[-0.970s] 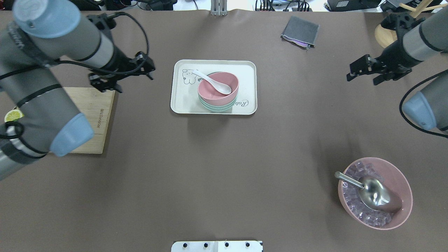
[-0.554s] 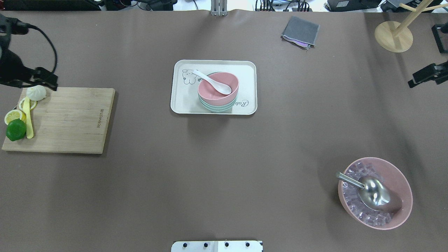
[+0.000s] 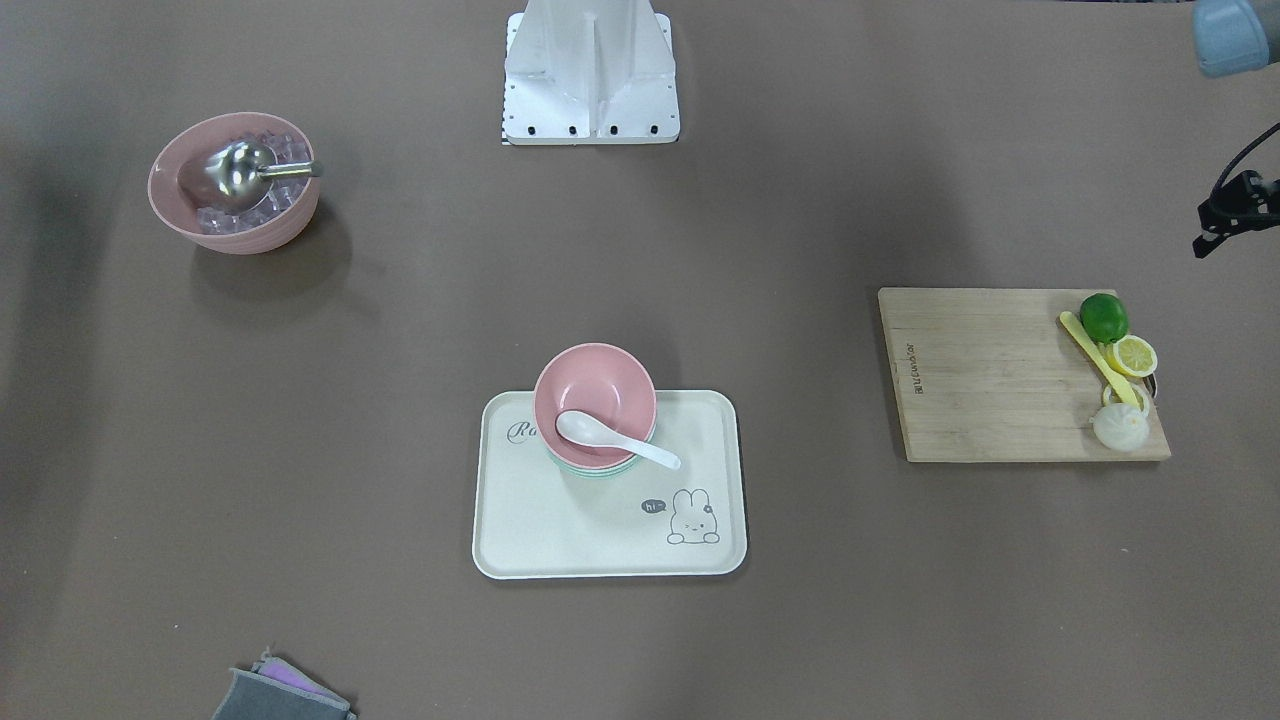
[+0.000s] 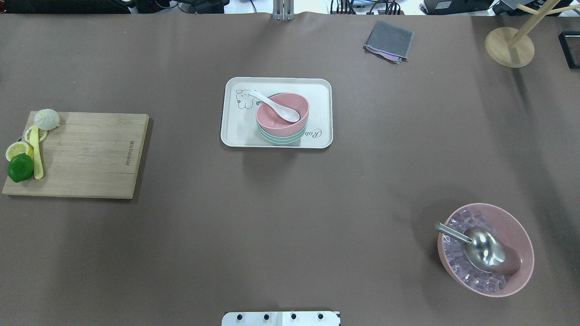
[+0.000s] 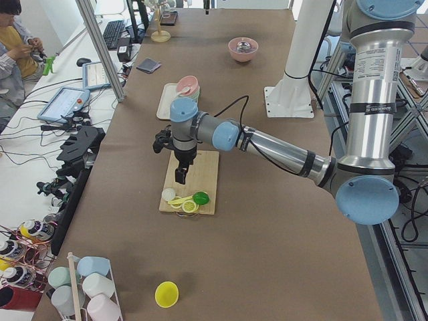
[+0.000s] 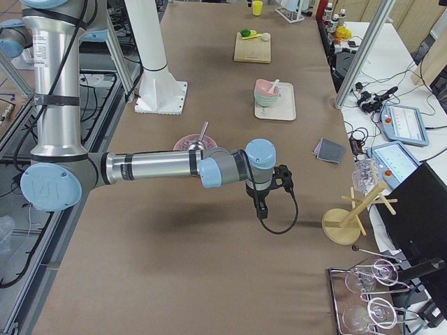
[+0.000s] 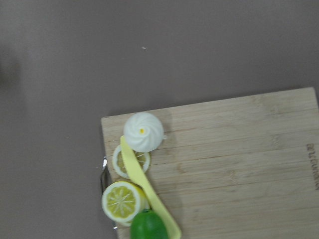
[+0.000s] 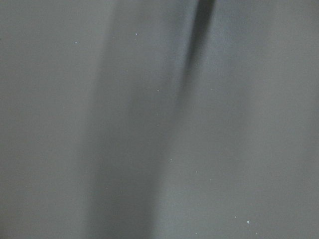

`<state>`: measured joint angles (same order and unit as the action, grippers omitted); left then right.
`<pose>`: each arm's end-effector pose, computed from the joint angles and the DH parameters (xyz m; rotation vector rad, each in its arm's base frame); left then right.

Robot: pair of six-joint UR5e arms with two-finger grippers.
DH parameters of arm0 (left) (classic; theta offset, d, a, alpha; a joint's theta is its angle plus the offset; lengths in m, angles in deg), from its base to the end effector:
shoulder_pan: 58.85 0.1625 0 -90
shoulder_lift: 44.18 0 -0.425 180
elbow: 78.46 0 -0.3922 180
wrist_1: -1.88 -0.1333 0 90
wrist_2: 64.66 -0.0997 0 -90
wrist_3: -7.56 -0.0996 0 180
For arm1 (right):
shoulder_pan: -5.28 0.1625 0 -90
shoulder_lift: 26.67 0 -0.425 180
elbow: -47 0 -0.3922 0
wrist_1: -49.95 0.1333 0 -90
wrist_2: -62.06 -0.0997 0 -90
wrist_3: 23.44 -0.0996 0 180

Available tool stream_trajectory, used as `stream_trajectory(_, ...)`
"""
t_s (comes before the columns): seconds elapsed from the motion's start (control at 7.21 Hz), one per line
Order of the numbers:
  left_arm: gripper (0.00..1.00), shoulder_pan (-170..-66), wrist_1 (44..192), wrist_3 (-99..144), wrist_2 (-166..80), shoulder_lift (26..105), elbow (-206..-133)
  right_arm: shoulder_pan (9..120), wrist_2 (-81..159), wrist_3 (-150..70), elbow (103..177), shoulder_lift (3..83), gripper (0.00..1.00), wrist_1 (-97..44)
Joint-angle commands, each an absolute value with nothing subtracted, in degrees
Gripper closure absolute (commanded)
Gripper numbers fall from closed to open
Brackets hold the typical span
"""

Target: Stack pink bowl on green and place spoon

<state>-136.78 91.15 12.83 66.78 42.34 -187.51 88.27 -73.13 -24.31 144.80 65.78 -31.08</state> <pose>0.0319 -0.4713 0.5281 0.1366 0.7494 0.2066 0.0028 -0.4903 0.5939 0.1826 -0.8000 -0.1996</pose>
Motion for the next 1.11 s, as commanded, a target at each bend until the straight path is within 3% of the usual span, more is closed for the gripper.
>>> stream_trajectory(0.0,0.01,-137.43,93.36,11.25,67.44,39.51,-185.09,88.25,-73.2,-24.22,145.0,65.71,0.0,-31.08)
stream_trajectory(0.42,0.01,-137.25,107.4,12.13,67.53,39.5,-178.49,87.54,-72.93,-24.58,144.82,64.21,0.0,-31.08)
stream_trajectory(0.97,0.01,-138.04,107.52,12.13,67.27,40.63,-178.74,87.55,-73.2,-24.67,144.91,63.95,0.0,-30.91)
